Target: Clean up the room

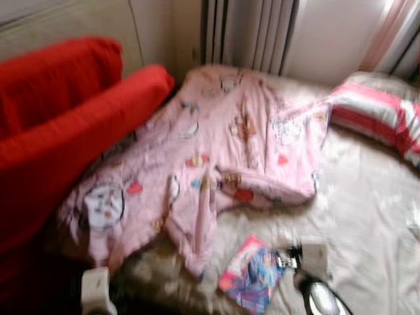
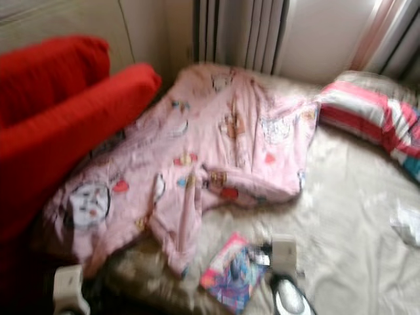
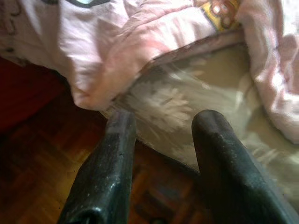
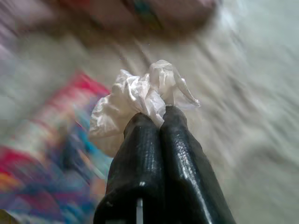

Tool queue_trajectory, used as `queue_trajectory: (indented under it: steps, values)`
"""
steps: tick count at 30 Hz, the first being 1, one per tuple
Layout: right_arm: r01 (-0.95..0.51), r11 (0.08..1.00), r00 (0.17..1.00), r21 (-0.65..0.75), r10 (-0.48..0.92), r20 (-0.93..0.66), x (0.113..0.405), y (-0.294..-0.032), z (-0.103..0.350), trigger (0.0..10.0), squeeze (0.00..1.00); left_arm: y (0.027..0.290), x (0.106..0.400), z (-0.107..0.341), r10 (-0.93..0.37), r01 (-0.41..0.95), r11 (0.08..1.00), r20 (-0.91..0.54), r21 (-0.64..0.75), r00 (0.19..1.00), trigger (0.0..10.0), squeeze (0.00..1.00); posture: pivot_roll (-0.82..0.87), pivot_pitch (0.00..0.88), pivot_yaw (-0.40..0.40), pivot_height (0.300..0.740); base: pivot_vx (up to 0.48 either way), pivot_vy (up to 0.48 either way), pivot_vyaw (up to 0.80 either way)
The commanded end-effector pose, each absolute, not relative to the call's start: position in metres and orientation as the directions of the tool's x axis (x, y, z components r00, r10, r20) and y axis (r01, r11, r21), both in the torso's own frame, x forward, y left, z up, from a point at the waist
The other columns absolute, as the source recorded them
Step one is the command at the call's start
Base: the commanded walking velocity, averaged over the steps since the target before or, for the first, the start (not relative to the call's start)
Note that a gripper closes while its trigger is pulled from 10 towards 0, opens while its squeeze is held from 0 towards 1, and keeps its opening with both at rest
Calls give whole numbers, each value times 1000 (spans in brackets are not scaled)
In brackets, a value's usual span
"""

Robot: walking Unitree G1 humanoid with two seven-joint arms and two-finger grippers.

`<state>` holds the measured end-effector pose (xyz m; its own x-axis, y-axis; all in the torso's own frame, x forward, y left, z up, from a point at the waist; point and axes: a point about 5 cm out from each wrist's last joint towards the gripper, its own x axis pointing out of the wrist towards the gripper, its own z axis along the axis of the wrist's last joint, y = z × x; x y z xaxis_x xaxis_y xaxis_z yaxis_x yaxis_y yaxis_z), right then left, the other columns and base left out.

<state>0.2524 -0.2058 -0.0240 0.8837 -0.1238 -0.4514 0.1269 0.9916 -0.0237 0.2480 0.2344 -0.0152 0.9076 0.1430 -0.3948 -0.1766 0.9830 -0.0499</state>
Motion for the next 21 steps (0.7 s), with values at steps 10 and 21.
queue_trajectory:
  steps: [10,21]
  values:
    - [151,988,706,-29,-129,-697,201,-200,-69,10000,0,237,203,-56,171,-221,975,-622,-4,764,10000,0,22,119,-22,740,0,0,0]
    - [134,991,656,-16,-101,-748,185,-191,-80,10000,0,232,192,-66,141,-171,985,-680,23,720,10000,0,20,99,-8,740,0,0,0]
